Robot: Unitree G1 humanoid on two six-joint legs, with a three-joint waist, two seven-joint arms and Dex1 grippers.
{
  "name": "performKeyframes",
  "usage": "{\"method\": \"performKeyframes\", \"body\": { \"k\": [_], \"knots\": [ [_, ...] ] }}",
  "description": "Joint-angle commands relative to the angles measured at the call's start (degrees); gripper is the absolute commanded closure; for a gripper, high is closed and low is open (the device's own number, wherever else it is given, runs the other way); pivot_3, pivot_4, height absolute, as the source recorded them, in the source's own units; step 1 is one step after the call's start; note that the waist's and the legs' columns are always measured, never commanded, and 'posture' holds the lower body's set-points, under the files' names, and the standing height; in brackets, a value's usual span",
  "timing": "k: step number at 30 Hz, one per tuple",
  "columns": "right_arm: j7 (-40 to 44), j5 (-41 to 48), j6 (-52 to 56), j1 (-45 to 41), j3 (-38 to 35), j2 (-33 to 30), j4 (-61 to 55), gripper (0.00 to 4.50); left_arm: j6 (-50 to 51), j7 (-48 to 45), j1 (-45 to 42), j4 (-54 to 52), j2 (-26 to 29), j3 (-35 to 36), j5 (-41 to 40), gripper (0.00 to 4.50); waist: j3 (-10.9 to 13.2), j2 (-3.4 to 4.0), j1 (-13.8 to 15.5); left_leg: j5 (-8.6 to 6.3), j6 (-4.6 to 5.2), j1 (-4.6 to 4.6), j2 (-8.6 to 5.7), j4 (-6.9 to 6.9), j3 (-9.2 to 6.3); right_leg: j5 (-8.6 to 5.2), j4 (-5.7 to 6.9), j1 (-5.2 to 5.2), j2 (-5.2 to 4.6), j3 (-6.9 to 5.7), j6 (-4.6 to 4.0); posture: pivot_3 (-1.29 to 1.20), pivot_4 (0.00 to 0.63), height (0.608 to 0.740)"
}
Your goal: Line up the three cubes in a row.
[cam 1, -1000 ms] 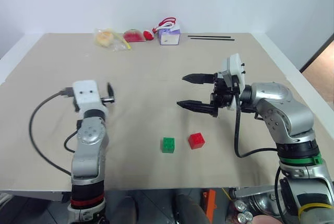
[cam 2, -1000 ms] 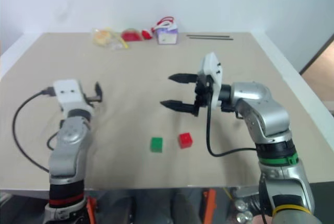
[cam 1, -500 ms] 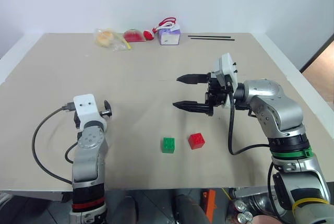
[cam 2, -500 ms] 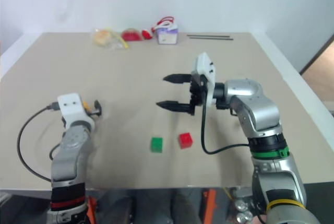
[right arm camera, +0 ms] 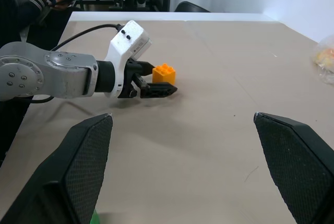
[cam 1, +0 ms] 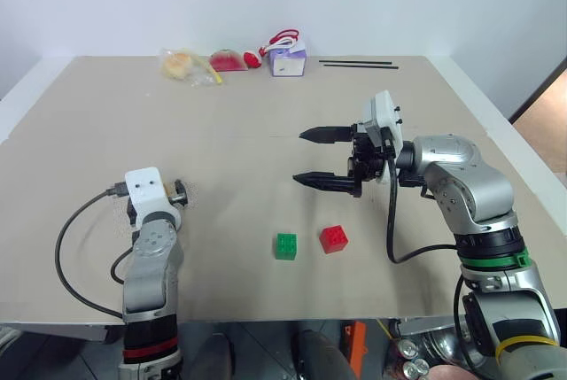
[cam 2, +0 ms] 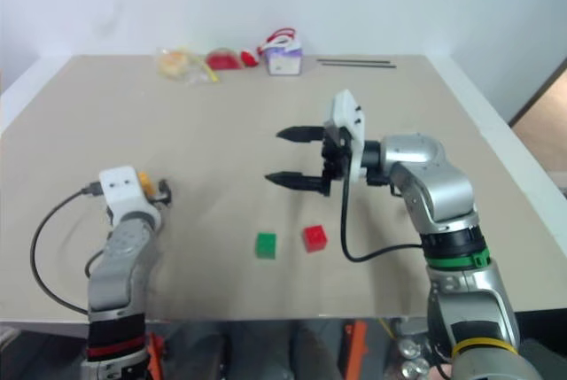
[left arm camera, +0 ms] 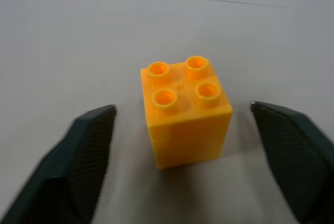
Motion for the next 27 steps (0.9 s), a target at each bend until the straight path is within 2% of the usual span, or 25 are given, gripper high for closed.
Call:
{"method": "performKeyframes", "body": {
  "k": [1, 4, 5, 12, 16, 18, 20, 23, 27],
  "knots": [
    [0.22, 1.22, 0.21, -1.60, -1.26, 0.37, -1.20, 0.00, -0.55, 0.71, -0.48, -0.75, 0.21, 0.65, -0.21, 1.83, 0.00, 0.00, 0.00, 0.00, 0.00, 0.00, 0.00, 0.00, 0.00, 0.00, 0.00, 0.00, 0.00, 0.00, 0.00, 0.00, 0.150, 0.740],
    [0.51, 2.77, 1.54, -1.74, -1.92, 0.63, -1.82, 0.00, -0.69, 0.75, -0.63, -0.54, 0.30, 0.90, -0.31, 2.92, 0.00, 0.00, 0.00, 0.00, 0.00, 0.00, 0.00, 0.00, 0.00, 0.00, 0.00, 0.00, 0.00, 0.00, 0.00, 0.00, 0.150, 0.740],
    [0.66, 3.38, 2.07, -1.78, -2.11, 0.64, -2.09, 0.00, -0.73, 0.79, -0.71, -0.50, 0.34, 0.97, -0.36, 3.15, 0.00, 0.00, 0.00, 0.00, 0.00, 0.00, 0.00, 0.00, 0.00, 0.00, 0.00, 0.00, 0.00, 0.00, 0.00, 0.00, 0.150, 0.740],
    [0.73, 5.01, 3.13, -1.57, -2.26, 0.44, -2.90, 0.00, -0.86, 0.64, -0.91, -0.09, 0.71, 1.16, -0.62, 3.19, 0.00, 0.00, -0.01, 0.00, 0.00, 0.00, 0.00, 0.00, 0.00, 0.00, 0.00, 0.00, 0.00, 0.00, 0.00, 0.00, 0.150, 0.740],
    [0.35, 4.69, 2.60, -1.26, -2.19, 0.40, -3.05, 0.00, -3.12, -5.08, -1.18, -0.02, 3.58, -0.31, -2.40, 3.19, 0.00, 0.00, -0.01, 0.00, 0.00, 0.00, 0.00, 0.00, 0.00, 0.00, 0.00, -0.01, 0.00, -0.01, -0.01, 0.00, 0.150, 0.740],
    [0.27, 4.71, 2.44, -0.92, -2.54, 0.03, -3.42, 0.00, -5.71, -11.78, -1.87, -0.56, 6.63, -0.37, -5.76, 3.19, 0.00, 0.00, -0.02, 0.00, 0.00, 0.00, 0.01, -0.01, 0.00, 0.00, 0.00, -0.02, 0.01, -0.02, -0.02, 0.00, 0.150, 0.740],
    [0.41, 5.48, 2.99, -0.33, -3.37, -0.78, -4.46, 0.00, -5.74, -23.44, -2.07, -0.52, 10.84, -1.49, -11.98, 3.19, 0.00, 0.01, -0.03, 0.00, 0.00, -0.01, 0.01, -0.03, 0.00, -0.01, 0.00, -0.04, 0.01, -0.02, -0.04, 0.00, 0.150, 0.740],
    [2.14, 6.89, 4.40, 1.93, -4.11, -3.53, -7.41, 0.00, -8.72, -44.59, 0.73, -1.39, 20.62, -5.20, -19.36, 3.19, 0.00, 0.00, 0.00, 0.00, -0.01, -0.03, 0.01, -0.09, 0.00, -0.05, -0.01, -0.06, 0.00, -0.05, -0.08, 0.00, 0.150, 0.740],
    [6.53, 7.65, 5.49, 5.66, -3.15, -8.68, -11.62, 0.00, -13.22, -64.56, 4.36, -0.02, 31.91, -8.85, -22.89, 3.19, 0.00, 0.02, -0.08, -0.07, -0.10, -0.01, 0.03, -0.28, 0.04, -0.23, -0.08, -0.08, -0.05, -0.05, -0.14, 0.00, 0.150, 0.740]
  ]
}}
